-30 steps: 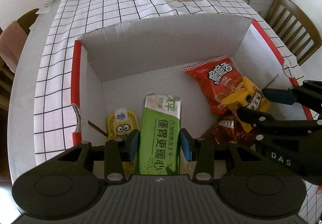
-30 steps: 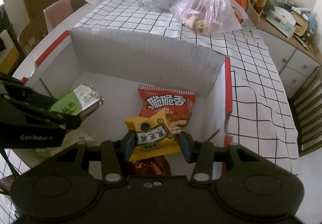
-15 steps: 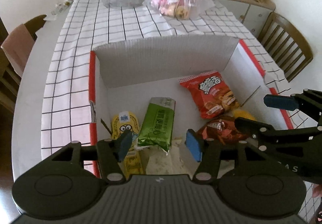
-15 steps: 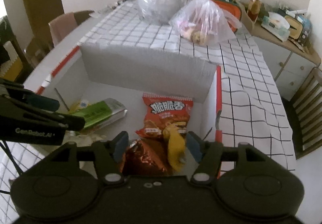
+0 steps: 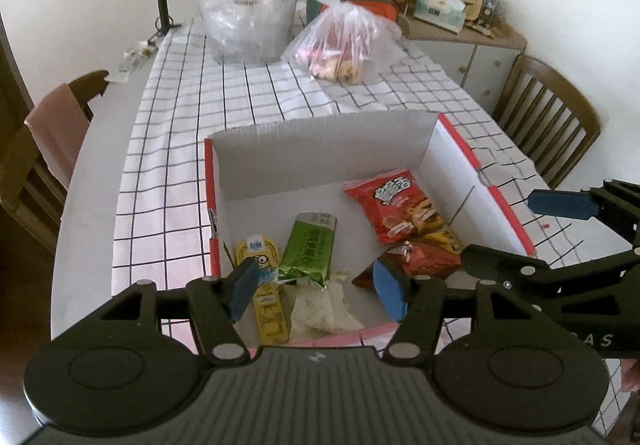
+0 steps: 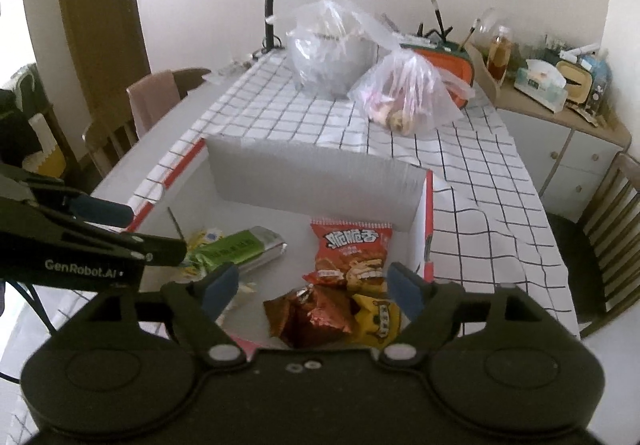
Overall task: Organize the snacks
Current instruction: 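Withdraw both tools from the box back toward the snack pile, then grasp the silver wrapper with left tool while right tool grasps green candy, then carry both snacks over the red box and open both tools to drop them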
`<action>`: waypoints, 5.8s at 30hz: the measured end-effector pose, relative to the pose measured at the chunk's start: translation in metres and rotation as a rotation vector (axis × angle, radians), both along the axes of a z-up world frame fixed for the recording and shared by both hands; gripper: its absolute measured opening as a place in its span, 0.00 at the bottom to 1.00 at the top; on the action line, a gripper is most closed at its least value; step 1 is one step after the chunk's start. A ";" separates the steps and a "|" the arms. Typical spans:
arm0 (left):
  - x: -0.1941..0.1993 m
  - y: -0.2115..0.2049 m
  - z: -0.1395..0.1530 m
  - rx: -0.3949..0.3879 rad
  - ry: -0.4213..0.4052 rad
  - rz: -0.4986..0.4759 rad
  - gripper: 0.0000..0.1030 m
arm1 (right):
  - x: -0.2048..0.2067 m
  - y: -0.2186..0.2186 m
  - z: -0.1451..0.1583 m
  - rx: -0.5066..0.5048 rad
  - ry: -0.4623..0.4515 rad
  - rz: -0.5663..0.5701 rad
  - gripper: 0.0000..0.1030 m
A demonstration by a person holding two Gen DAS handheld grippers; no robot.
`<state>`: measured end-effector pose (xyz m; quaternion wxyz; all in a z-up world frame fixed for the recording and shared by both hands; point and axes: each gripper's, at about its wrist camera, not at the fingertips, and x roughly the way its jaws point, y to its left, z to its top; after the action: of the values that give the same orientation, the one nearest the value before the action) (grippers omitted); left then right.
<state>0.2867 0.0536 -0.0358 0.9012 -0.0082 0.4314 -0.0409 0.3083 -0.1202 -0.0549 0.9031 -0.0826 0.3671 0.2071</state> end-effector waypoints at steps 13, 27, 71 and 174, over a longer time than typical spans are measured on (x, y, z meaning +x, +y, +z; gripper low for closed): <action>-0.058 0.009 0.023 -0.010 -0.103 -0.003 0.71 | -0.050 -0.003 0.020 0.060 -0.062 0.004 0.94; -0.121 0.032 0.021 -0.093 -0.153 0.024 0.84 | -0.096 -0.006 0.016 0.114 -0.047 0.023 0.99; -0.108 0.066 -0.125 0.003 0.129 0.129 0.84 | -0.135 -0.002 -0.129 -0.034 0.274 -0.084 0.77; 0.058 -0.011 -0.030 0.002 0.143 0.116 0.34 | 0.049 -0.019 -0.032 0.028 0.126 -0.016 0.14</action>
<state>0.3444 0.0421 -0.0661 0.8689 -0.0353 0.4935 0.0124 0.3575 -0.1391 -0.0870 0.8810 -0.0537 0.4207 0.2098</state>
